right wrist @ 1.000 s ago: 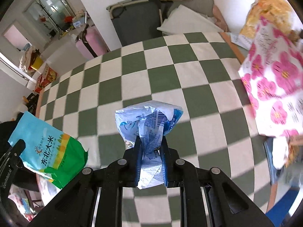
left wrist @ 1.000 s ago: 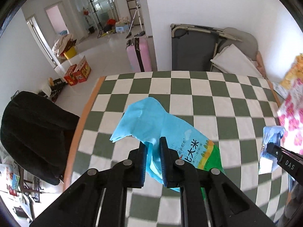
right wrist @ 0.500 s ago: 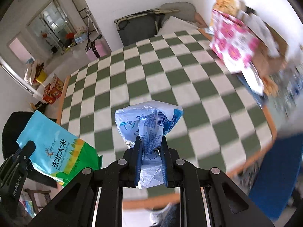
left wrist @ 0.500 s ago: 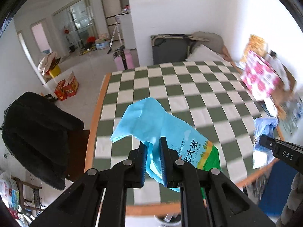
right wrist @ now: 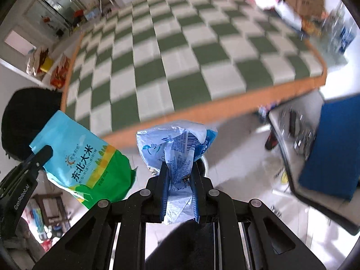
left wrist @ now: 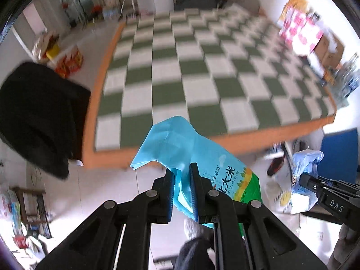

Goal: Collect trash
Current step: 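Carry rice bag and packet over the trash bin and open both tools to drop them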

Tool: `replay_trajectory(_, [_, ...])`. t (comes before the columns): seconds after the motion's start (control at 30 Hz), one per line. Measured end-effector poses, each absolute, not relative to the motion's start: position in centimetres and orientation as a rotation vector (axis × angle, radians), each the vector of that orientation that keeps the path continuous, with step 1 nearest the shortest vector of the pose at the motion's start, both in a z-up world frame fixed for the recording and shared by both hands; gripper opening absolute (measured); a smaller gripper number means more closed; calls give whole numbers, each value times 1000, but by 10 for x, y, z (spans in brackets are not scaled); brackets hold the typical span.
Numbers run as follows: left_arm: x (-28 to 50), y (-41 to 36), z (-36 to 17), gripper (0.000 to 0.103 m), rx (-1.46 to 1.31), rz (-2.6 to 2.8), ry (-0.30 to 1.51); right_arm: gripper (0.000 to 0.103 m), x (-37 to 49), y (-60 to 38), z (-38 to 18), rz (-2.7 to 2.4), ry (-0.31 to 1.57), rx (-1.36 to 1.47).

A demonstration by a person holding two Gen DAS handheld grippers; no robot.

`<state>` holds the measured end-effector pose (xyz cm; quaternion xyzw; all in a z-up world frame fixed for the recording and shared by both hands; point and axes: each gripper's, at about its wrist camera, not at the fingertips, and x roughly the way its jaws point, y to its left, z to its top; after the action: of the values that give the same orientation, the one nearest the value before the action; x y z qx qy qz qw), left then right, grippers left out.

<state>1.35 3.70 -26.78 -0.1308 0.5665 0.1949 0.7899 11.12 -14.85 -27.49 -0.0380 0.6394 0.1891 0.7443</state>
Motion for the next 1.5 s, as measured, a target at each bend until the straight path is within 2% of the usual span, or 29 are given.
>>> replay_trajectory(0.2, [7, 29, -388, 10, -387, 425, 1418, 18, 97, -161, -371, 435, 1533, -103])
replay_trajectory(0.43, [16, 28, -549, 10, -505, 485, 1560, 18, 111, -179, -525, 407, 1677, -107])
replay_trajectory(0.63, [28, 33, -658, 16, -572, 499, 1626, 18, 127, -174, -647, 440, 1768, -103])
replay_trajectory(0.8, [31, 41, -723, 19, -649, 425, 1651, 19, 132, -162, -725, 462, 1790, -129])
replay_trajectory(0.83, [30, 42, -733, 23, -670, 405, 1657, 20, 131, -159, -741, 472, 1801, -119])
replay_trajectory(0.9, [30, 44, -747, 49, -679, 390, 1675, 20, 130, -153, -761, 485, 1816, -109])
replay_trajectory(0.93, [28, 45, -750, 73, -681, 383, 1670, 20, 128, -151, -770, 489, 1819, -106])
replay_trajectory(0.97, [26, 47, -752, 89, -679, 380, 1662, 22, 127, -147, -781, 501, 1829, -98])
replay_trajectory(1.0, [25, 49, -753, 93, -675, 382, 1659, 24, 126, -144, -789, 507, 1834, -91])
replay_trajectory(1.03, [22, 50, -754, 97, -677, 382, 1660, 32, 126, -143, -795, 510, 1835, -86])
replay_trajectory(1.1, [17, 51, -752, 98, -671, 394, 1664, 44, 123, -141, -803, 517, 1836, -75])
replay_trajectory(1.13, [15, 51, -750, 98, -659, 402, 1662, 56, 122, -140, -805, 519, 1833, -67])
replay_trajectory(1.17, [11, 52, -745, 98, -650, 411, 1656, 73, 121, -140, -805, 520, 1830, -60])
replay_trajectory(1.23, [3, 52, -730, 98, -626, 437, 1629, 92, 121, -141, -802, 525, 1820, -56])
replay_trajectory(1.37, [-7, 47, -699, 98, -571, 484, 1592, 102, 117, -140, -776, 513, 1765, -132])
replay_trajectory(1.5, [-17, 38, -653, 98, -566, 493, 1572, 102, 110, -141, -731, 489, 1684, -229])
